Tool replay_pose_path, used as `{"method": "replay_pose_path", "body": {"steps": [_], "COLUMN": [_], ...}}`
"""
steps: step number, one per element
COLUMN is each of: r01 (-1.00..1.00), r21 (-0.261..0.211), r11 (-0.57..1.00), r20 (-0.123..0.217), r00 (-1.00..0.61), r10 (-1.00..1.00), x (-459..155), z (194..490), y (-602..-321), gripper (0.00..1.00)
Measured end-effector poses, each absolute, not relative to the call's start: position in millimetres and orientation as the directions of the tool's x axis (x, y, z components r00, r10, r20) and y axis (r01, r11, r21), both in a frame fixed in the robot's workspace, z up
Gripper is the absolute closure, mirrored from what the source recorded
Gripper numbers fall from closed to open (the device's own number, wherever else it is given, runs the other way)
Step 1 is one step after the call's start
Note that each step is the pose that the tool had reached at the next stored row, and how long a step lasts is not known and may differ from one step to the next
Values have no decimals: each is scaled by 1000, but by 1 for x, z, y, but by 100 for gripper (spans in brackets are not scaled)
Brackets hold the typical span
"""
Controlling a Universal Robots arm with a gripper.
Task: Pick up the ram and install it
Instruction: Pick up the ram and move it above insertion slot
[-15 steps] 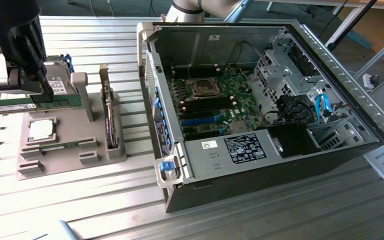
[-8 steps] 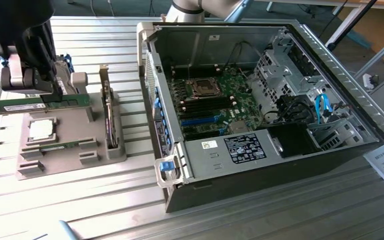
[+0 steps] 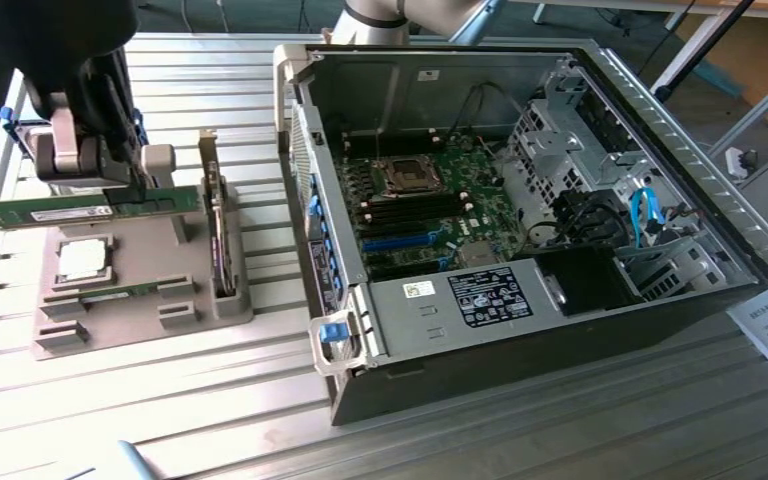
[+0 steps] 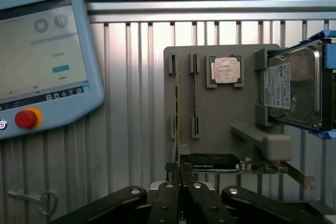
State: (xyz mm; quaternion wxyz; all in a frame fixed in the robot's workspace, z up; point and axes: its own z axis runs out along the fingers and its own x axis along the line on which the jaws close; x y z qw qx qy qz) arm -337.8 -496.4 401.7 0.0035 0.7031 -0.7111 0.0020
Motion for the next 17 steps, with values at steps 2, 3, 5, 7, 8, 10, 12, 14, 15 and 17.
{"method": "replay_pose_path", "body": {"steps": [2, 3, 5, 7, 8, 10, 12, 14, 15, 17], "r01": [-1000, -1000, -1000, -1000, -1000, -1000, -1000, -1000, -1000, -1000], "r21": [2, 2, 2, 2, 2, 2, 2, 2, 2, 2], "r11": [11, 11, 11, 11, 11, 11, 11, 11, 11, 11], "r20": [8, 8, 8, 8, 8, 8, 8, 8, 8, 8], "r00": [-11, -11, -11, -11, -11, -11, -11, -11, -11, -11], "r10": [-1000, -1000, -1000, -1000, -1000, -1000, -1000, -1000, -1000, -1000], "x": [-334, -333, -331, -328, -327, -324, -322, -320, -318, -316], "z": [402, 402, 402, 402, 402, 402, 402, 402, 402, 402], "y": [-497, -497, -497, -497, -497, -497, -497, -498, -498, -498], "gripper": [88, 88, 88, 88, 88, 88, 88, 88, 88, 88]}}
